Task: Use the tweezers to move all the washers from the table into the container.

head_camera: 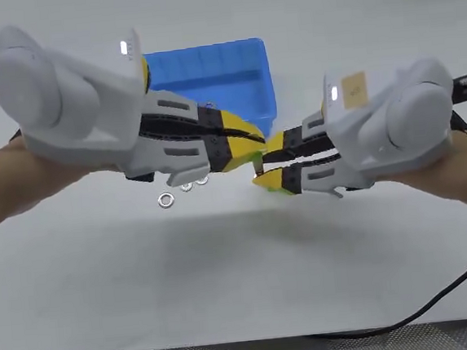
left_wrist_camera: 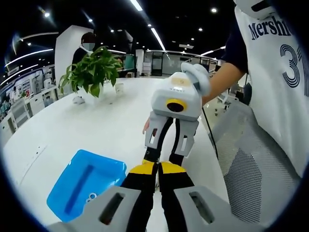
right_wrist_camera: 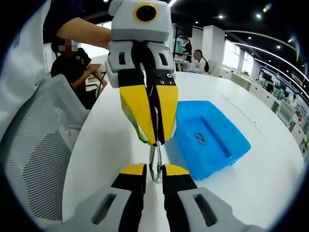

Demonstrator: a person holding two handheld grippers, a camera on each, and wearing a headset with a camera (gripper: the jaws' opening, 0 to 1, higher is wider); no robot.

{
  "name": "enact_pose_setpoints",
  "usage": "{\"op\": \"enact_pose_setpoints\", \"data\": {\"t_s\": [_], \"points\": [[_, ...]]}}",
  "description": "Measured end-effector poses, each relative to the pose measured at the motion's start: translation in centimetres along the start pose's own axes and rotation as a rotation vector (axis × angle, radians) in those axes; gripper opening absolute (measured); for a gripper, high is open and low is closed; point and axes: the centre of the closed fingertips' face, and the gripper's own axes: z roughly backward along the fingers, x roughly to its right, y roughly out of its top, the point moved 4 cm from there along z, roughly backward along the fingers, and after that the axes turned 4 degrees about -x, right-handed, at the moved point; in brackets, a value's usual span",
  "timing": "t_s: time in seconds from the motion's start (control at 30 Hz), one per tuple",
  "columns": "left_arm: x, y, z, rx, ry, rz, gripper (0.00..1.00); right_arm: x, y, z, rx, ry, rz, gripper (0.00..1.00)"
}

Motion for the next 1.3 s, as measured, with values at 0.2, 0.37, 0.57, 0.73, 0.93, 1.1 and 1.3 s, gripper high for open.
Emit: {"op": "enact_pose_setpoints", "data": {"t_s": [0.2,0.37,0.57,0.73,0.93,1.1,1.3], "points": [[-0.2,0.1,-0.2,0.005,-0.005,0.033,0.06,0.2,0.1,-0.2,-0.001,-0.004,0.006,0.12],[-0.3,0.0,-0.3,0.002,-0.016,0.035,0.06,0.0,0.1,-0.2,-0.024,-0.018,0.031,0.11],[-0.2,-0.3,-0.3,0.005,-0.021,0.078,0.06,0.0,0.1,-0.1,-0.031,-0.026,0.021,0.1],[0.0,-0.4,0.0,-0.009,-0.017,0.073,0.06,-0.3,0.2,-0.2,-0.041,-0.022,0.019,0.1],[0.3,0.2,0.8,0.0,-0.01,0.074,0.06,-0.5,0.9,0.4,-0.024,-0.03,0.013,0.1],[0.9,0.8,1.7,-0.006,-0.004,0.052,0.06,-0.9,1.7,0.8,-0.018,-0.033,0.032,0.1],[1.2,1.6,3.2,-0.016,0.02,0.02,0.06,-1.0,3.4,1.4,-0.02,-0.045,0.058,0.1]]}}
